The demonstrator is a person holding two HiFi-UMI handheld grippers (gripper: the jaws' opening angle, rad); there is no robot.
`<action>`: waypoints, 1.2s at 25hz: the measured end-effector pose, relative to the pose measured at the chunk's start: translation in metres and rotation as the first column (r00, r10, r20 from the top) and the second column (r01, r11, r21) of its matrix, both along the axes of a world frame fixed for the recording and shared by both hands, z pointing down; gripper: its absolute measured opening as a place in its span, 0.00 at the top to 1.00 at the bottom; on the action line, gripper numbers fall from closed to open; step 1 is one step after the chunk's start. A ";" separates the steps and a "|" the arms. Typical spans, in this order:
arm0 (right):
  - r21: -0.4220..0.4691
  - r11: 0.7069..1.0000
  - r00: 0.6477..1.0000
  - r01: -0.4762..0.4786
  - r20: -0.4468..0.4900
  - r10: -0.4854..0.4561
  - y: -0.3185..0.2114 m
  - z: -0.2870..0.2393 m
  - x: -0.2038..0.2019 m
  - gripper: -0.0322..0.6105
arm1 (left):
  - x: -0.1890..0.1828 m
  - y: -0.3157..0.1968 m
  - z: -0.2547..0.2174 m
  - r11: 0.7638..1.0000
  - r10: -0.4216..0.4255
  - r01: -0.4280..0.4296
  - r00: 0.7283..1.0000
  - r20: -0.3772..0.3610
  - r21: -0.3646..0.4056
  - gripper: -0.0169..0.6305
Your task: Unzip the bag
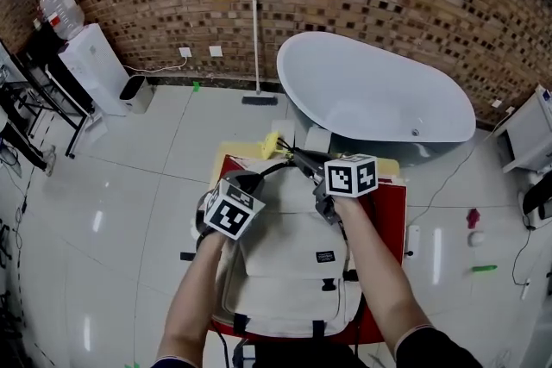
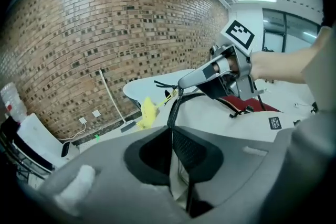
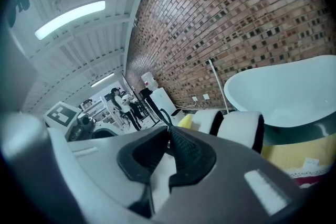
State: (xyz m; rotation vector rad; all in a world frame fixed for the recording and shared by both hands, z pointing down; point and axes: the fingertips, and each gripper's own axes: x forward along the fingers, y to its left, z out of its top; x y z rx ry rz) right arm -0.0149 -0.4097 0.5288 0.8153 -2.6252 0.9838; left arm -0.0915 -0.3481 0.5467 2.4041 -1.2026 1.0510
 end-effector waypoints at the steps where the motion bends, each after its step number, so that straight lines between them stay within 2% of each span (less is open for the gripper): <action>1: -0.005 1.000 1.000 -0.009 0.005 0.009 -0.002 0.002 0.007 0.92 | -0.002 0.001 -0.001 1.000 -0.005 0.005 1.000 -0.019 -0.003 0.94; 7: -0.028 0.997 0.997 -0.076 -0.017 0.076 -0.007 0.013 0.042 0.92 | -0.015 0.008 -0.002 0.998 -0.054 0.051 0.992 -0.112 -0.030 0.94; 14: -0.053 0.982 0.982 -0.181 -0.061 0.177 0.000 0.031 0.096 0.92 | -0.028 0.013 -0.002 0.993 -0.111 0.104 0.978 -0.178 -0.047 0.94; 24: -0.084 0.953 0.956 -0.292 -0.067 0.287 0.025 0.048 0.161 0.92 | -0.037 0.017 -0.001 0.989 -0.144 0.136 0.973 -0.179 -0.053 0.94; 30: -0.107 0.942 0.946 -0.319 -0.087 0.311 0.047 0.060 0.176 0.93 | -0.038 0.014 -0.002 0.986 -0.169 0.165 0.970 -0.174 -0.037 0.94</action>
